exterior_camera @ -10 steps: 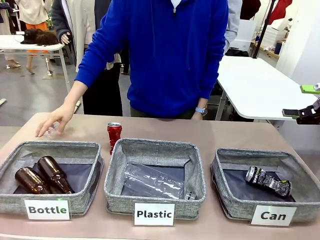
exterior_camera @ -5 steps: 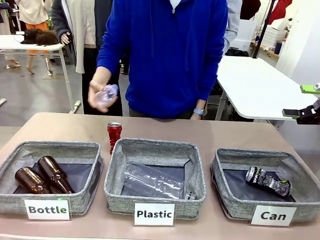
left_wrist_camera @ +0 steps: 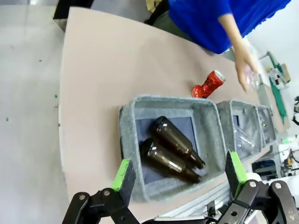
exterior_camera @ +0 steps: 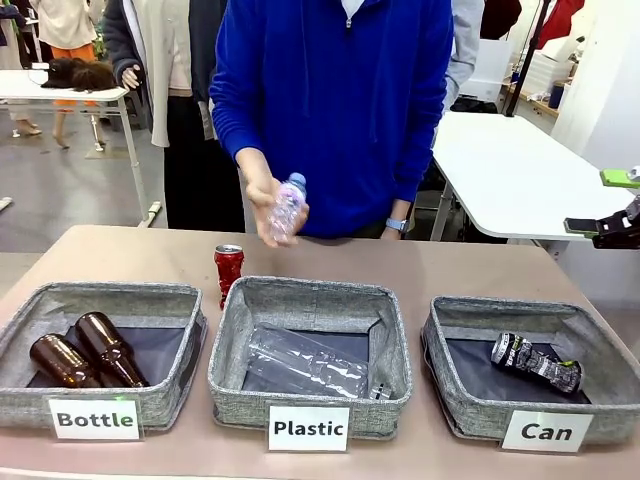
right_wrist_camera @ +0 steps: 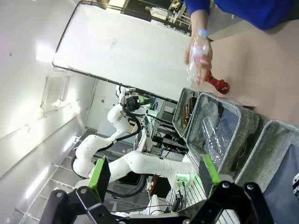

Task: Sort the can waste into the basket.
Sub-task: Pick up the can waste from the table and place it in the right Fabric basket.

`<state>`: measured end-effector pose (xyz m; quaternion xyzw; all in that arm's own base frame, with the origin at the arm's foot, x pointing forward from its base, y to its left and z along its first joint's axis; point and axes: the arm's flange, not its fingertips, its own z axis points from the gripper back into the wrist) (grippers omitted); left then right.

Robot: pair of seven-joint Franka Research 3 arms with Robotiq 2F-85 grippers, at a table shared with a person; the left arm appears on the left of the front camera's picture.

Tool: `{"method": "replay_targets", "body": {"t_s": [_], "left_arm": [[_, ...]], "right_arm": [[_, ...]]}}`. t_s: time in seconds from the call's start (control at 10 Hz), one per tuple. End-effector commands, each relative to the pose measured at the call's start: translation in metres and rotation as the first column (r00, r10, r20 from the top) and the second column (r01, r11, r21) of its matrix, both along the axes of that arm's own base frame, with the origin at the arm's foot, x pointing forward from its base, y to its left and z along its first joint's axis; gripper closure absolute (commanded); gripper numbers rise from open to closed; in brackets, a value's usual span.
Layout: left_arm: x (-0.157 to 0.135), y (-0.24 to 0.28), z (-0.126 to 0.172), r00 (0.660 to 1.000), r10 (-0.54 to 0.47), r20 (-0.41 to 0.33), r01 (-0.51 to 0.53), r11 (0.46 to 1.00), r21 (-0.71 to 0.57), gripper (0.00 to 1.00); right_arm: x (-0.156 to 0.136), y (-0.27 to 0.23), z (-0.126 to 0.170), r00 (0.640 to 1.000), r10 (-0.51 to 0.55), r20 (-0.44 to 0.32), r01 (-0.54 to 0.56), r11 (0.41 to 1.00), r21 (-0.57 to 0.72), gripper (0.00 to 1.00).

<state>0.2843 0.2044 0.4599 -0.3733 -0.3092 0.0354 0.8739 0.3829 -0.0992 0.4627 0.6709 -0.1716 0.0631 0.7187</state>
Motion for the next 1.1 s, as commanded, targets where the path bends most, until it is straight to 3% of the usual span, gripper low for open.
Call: {"method": "replay_targets", "body": {"t_s": [0.0, 0.3, 0.6, 0.7, 1.0], "left_arm": [[0.043, -0.037, -0.007, 1.000, 0.011, -0.011, -0.010, 1.000, 0.027, 0.00], [0.107, -0.106, -0.018, 0.995, -0.099, -0.024, 0.101, 0.988, 0.117, 0.00], [0.115, -0.120, -0.012, 0.992, -0.124, 0.014, 0.122, 0.987, 0.103, 0.00], [0.112, -0.133, -0.019, 0.990, -0.132, -0.046, 0.137, 0.983, 0.124, 0.00], [0.112, -0.133, -0.019, 0.990, -0.132, -0.046, 0.137, 0.983, 0.124, 0.00]], "right_arm": [[-0.002, -0.002, 0.002, 1.000, 0.014, 0.015, -0.014, 1.000, -0.004, 0.00], [-0.002, -0.002, 0.002, 1.000, 0.014, 0.015, -0.014, 1.000, -0.004, 0.00], [-0.002, -0.002, 0.002, 1.000, 0.014, 0.015, -0.014, 1.000, -0.004, 0.00], [-0.002, -0.002, 0.002, 1.000, 0.014, 0.015, -0.014, 1.000, -0.004, 0.00], [-0.002, -0.002, 0.002, 1.000, 0.014, 0.015, -0.014, 1.000, -0.004, 0.00]]}}
